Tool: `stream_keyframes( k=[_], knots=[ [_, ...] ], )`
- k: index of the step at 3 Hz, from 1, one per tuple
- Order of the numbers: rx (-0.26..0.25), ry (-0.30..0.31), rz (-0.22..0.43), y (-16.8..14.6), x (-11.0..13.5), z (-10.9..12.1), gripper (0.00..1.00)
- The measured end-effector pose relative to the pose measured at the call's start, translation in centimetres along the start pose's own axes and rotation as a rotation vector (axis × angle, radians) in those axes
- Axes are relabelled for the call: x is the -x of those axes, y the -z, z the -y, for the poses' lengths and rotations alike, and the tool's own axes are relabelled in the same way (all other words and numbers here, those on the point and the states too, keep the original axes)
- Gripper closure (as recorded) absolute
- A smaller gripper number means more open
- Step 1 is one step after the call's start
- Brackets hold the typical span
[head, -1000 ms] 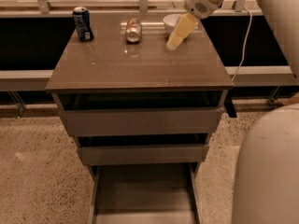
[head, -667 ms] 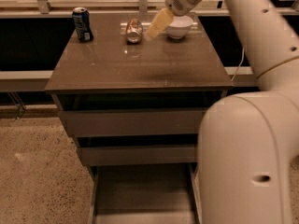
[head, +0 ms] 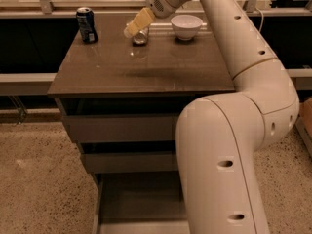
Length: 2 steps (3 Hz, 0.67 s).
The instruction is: Place orange can into bottom drawer
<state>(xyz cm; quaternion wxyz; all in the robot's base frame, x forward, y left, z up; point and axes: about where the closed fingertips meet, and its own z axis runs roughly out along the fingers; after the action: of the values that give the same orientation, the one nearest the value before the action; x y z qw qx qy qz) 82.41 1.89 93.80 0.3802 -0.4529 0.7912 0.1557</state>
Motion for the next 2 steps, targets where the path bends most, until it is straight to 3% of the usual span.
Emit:
stream_keyframes(
  k=[2],
  knots=[
    [0.003,-0.038,0.057,-2.5,0.6,0.8,0.00]
  ],
)
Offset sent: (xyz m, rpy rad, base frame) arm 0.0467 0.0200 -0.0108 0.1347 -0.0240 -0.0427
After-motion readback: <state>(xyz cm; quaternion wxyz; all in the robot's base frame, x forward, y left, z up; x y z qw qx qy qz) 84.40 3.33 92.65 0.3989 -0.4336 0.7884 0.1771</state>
